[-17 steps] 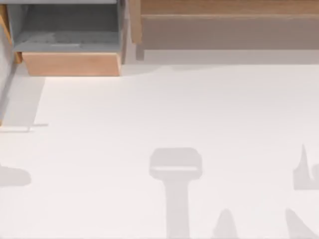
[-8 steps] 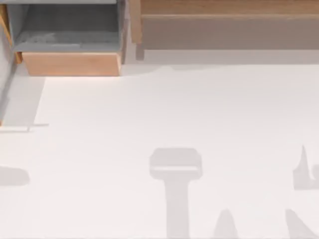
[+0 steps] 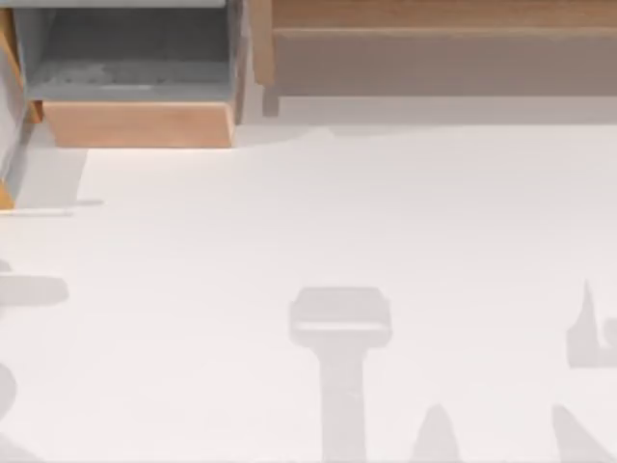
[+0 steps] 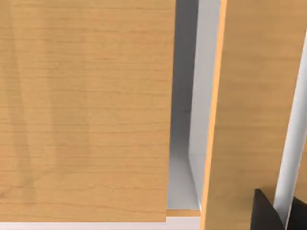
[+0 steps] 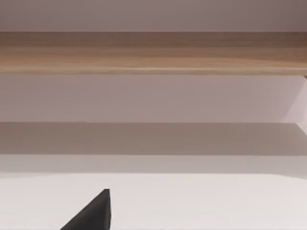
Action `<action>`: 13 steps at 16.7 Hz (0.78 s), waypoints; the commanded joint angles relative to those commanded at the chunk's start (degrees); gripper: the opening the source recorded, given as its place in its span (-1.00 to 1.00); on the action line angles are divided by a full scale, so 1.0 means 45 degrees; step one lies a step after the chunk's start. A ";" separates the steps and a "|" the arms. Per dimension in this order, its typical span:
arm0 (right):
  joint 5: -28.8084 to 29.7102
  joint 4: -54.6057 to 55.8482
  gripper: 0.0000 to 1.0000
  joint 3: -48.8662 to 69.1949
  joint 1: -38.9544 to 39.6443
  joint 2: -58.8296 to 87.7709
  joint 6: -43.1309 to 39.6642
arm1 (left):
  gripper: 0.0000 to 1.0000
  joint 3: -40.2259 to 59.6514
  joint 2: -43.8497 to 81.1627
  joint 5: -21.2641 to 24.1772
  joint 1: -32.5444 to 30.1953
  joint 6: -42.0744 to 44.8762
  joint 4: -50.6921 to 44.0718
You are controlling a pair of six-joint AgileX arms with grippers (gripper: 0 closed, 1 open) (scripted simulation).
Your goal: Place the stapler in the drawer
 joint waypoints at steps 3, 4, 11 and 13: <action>0.0000 0.0000 1.00 0.0000 0.0000 0.0000 0.0000 | -1.00 0.0469 0.0189 -0.0296 -0.0236 -0.0007 -0.0266; 0.0000 0.0000 1.00 0.0000 0.0000 0.0000 0.0000 | -1.00 0.0469 0.0189 -0.0296 -0.0236 -0.0007 -0.0266; 0.0000 0.0000 1.00 0.0000 0.0000 0.0000 0.0000 | -1.00 0.1659 0.0804 -0.0672 -0.0654 0.0000 -0.0929; 0.0000 0.0000 1.00 0.0000 0.0000 0.0000 0.0000 | -1.00 0.2541 0.1138 -0.0971 -0.0926 -0.0025 -0.1369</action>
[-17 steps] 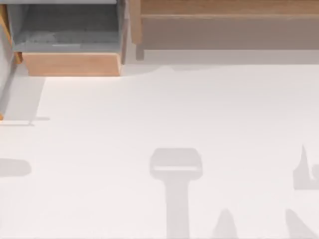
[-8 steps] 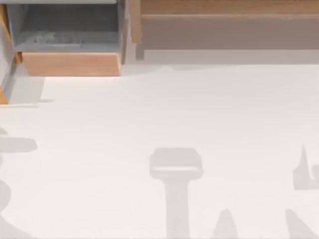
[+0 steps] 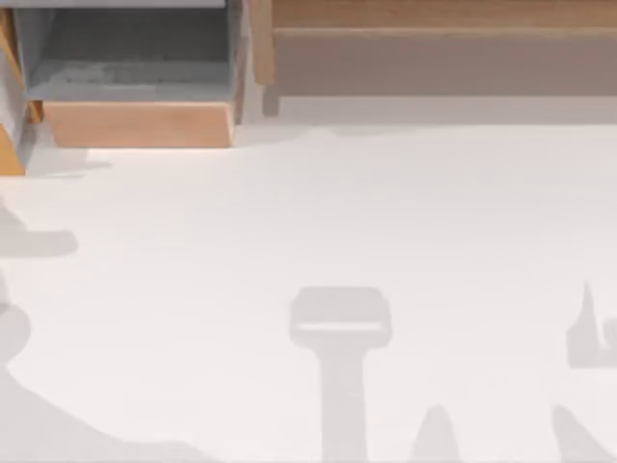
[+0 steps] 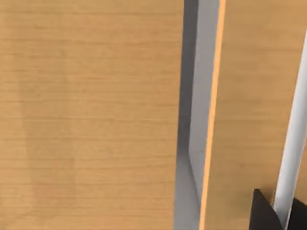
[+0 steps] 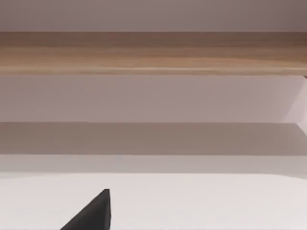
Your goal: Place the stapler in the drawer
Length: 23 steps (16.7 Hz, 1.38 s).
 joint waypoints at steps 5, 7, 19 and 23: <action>0.0000 0.0000 1.00 0.0000 0.0000 0.0000 0.0000 | -1.00 0.1000 0.0442 -0.0414 -0.0409 -0.0052 -0.0627; 0.0000 0.0000 1.00 0.0000 0.0000 0.0000 0.0000 | -1.00 0.0935 0.0417 -0.0386 -0.0331 -0.0059 -0.0633; 0.0000 0.0000 1.00 0.0000 0.0000 0.0000 0.0000 | -1.00 0.4531 0.2072 -0.1239 -0.1204 -0.0110 -0.2541; 0.0000 0.0000 1.00 0.0000 0.0000 0.0000 0.0000 | -0.70 0.4531 0.2072 -0.1239 -0.1204 -0.0110 -0.2541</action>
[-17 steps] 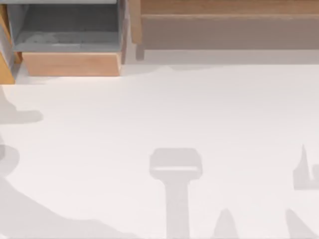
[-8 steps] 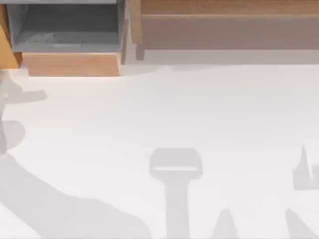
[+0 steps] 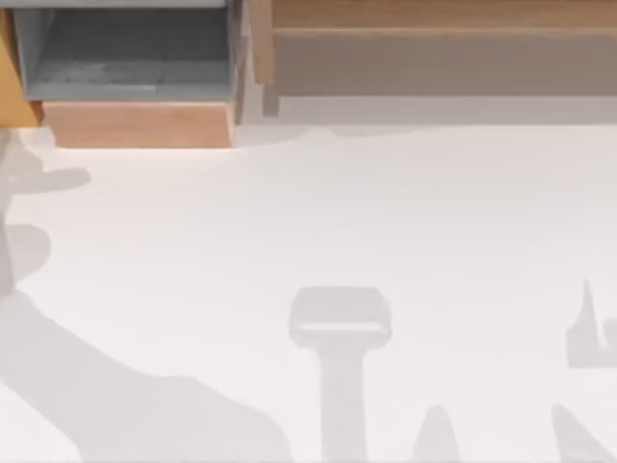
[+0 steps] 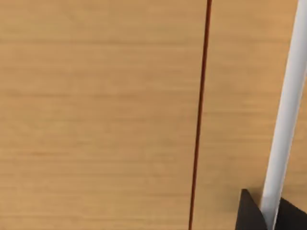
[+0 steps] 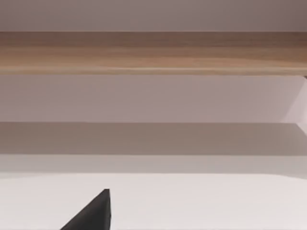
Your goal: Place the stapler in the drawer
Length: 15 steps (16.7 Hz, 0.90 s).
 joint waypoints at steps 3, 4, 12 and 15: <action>0.0000 0.0000 1.00 0.0000 0.0000 0.0000 0.0000 | -0.25 0.0000 0.0000 0.0000 0.0000 0.0000 0.0000; 0.0000 0.0000 1.00 0.0000 0.0000 0.0000 0.0000 | -0.10 0.0000 0.0000 0.0000 0.0000 0.0000 0.0000; 0.0000 0.0000 1.00 0.0000 0.0000 0.0000 0.0000 | 1.00 0.0000 0.0000 0.0000 0.0000 0.0000 0.0000; 0.0000 0.0000 1.00 0.0000 0.0000 0.0000 0.0000 | 1.00 0.0000 0.0000 0.0000 0.0000 0.0000 0.0000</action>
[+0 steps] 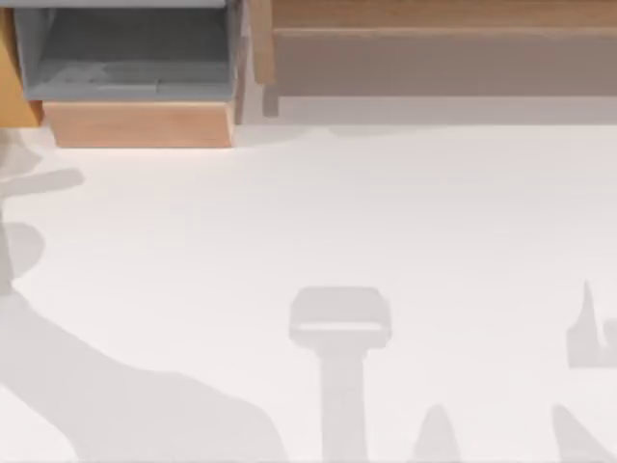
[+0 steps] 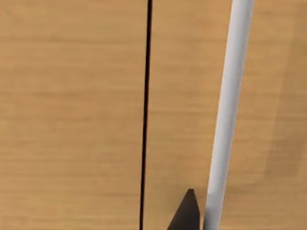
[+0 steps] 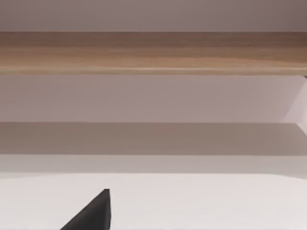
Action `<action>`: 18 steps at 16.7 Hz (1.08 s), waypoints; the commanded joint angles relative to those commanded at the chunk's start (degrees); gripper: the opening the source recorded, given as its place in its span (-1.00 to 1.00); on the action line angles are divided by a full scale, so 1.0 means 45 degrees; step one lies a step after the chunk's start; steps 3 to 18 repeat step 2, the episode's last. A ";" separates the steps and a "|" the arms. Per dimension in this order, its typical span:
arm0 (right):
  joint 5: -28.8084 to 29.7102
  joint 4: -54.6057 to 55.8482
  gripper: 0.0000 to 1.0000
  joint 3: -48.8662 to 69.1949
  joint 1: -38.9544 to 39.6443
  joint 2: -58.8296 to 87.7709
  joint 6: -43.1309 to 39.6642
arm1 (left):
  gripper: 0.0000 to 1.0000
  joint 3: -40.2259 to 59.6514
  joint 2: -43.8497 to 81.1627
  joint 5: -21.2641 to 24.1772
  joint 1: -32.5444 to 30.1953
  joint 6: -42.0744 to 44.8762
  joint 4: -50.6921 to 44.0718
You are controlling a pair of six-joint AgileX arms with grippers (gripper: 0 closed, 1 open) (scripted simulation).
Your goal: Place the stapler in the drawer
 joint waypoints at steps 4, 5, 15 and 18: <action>0.0000 0.0000 1.00 0.0000 0.0000 0.0000 0.0000 | 1.00 0.0000 0.0000 0.0000 0.0000 0.0000 0.0000; 0.0000 0.0000 1.00 0.0000 0.0000 0.0000 0.0000 | 1.00 0.0000 0.0000 0.0000 0.0000 0.0000 0.0000; 0.0000 0.0000 1.00 0.0000 0.0000 0.0000 0.0000 | 1.00 0.0000 0.0000 0.0000 0.0000 0.0000 0.0000; 0.0000 0.0000 1.00 0.0000 0.0000 0.0000 0.0000 | 1.00 0.0000 0.0000 0.0000 0.0000 0.0000 0.0000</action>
